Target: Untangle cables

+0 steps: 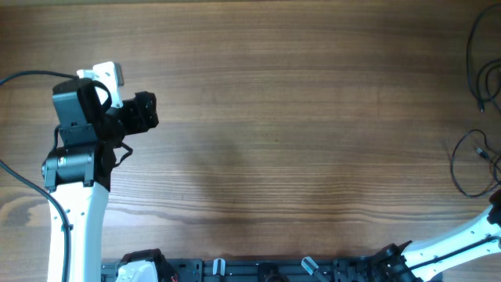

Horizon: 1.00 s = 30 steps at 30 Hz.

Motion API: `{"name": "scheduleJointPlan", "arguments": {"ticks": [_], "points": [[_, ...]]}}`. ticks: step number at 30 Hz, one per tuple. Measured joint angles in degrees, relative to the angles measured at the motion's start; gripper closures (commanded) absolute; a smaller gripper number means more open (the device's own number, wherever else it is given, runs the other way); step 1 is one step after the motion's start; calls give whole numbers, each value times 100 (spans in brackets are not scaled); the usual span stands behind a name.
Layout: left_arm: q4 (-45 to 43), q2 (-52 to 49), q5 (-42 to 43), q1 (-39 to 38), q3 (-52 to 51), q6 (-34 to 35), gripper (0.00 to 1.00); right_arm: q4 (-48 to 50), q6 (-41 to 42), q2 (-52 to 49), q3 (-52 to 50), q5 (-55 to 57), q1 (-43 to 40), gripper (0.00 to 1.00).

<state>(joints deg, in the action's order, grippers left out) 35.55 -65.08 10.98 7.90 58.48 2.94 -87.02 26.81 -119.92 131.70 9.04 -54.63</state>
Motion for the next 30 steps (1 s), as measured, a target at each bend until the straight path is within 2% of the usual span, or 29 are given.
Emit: {"name": "scheduleJointPlan", "arguments": {"ticks": [7,14,19,23,30], "points": [[-345,-81,-2,0,0,0,20,-59,0,238,-26,20,267,0],[-457,-81,0,0,0,0,19,-59,-70,1755,-31,28,605,0],[-452,42,-13,0,0,0,18,20,-466,2269,-31,-160,901,0],[-455,398,-61,0,0,-2,17,142,-787,2498,-31,-385,1370,0],[-474,1016,-35,0,35,-273,15,179,-1182,2811,-31,-656,2806,0]]}}
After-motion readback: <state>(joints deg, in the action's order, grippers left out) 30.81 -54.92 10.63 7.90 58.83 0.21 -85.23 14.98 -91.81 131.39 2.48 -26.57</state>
